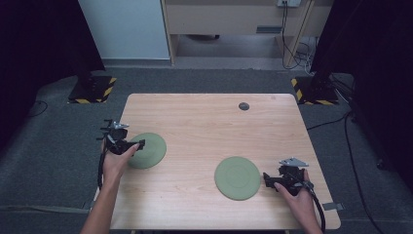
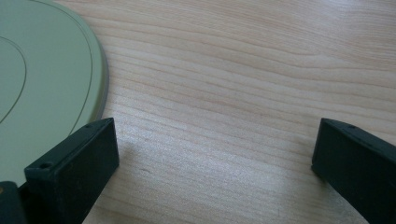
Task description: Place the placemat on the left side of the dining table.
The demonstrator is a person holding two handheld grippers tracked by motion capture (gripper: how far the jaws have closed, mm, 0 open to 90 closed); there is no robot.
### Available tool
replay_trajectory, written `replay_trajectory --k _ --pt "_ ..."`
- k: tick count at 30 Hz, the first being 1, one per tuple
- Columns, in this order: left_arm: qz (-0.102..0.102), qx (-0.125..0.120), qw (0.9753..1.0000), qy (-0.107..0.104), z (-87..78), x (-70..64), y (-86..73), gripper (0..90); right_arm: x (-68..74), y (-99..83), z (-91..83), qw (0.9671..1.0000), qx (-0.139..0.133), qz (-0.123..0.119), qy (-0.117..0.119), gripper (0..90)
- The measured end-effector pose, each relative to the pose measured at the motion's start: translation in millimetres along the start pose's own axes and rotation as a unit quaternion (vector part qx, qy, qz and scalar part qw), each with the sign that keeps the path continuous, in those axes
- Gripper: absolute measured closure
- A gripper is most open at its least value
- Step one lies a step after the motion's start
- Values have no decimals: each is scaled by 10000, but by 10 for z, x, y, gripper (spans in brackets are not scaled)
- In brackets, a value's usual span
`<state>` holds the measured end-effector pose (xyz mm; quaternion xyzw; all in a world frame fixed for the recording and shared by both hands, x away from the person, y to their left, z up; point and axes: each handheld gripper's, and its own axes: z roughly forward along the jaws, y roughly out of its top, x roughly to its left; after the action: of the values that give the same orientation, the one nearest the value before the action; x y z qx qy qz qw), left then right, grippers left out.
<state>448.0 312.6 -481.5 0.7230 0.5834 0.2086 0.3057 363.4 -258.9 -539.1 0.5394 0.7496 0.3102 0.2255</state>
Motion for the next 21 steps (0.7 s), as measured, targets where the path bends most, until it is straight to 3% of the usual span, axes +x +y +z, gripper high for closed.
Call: replay_trajectory --k 10,16,21 --pt "77 65 9996 -277 38 -133 16 33 0 0 0 10000 1 2 -1 9" --pt "55 198 9994 -268 75 -213 13 33 0 0 1 10000 0 2 -1 9" --pt "167 211 9990 -366 68 -314 30 32 0 0 1 10000 -1 2 -1 9"
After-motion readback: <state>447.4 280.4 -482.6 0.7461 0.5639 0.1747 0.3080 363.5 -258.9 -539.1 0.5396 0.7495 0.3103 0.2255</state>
